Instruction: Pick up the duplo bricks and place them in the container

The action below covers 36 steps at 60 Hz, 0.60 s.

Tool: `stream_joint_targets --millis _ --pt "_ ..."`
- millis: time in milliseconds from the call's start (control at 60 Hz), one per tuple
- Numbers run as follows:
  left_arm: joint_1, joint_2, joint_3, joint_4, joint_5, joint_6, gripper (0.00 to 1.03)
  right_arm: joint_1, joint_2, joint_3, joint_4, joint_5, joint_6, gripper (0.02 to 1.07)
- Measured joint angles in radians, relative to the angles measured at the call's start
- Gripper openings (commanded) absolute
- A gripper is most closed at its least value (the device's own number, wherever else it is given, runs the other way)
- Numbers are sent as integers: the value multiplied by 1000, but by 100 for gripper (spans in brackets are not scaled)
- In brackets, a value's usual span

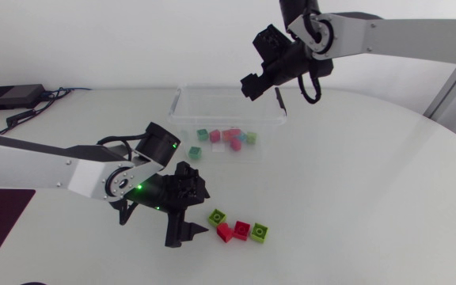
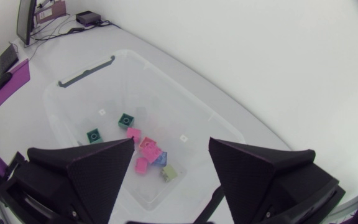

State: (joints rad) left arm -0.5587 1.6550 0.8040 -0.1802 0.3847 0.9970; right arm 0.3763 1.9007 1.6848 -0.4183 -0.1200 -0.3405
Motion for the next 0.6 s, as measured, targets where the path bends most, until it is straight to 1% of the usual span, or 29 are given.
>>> stream_joint_targets --millis 100,183,350,483,567,600 --pt "-11 43 35 5 0 29 91 2 -125 -133 5 -14 -3 97" --pt "-16 76 65 -1 0 56 83 8 -218 -250 14 -34 -3 97" --pt "-36 130 111 -64 -6 145 74 23 -364 -476 29 -61 -2 97" --pt "-49 161 133 -110 -25 209 74 44 -465 -635 31 -67 0 97" --pt "-52 176 152 -134 -27 220 74 51 -505 -702 38 -74 1 97" --pt "-53 180 160 -139 -29 228 72 51 -514 -725 47 -79 1 97"
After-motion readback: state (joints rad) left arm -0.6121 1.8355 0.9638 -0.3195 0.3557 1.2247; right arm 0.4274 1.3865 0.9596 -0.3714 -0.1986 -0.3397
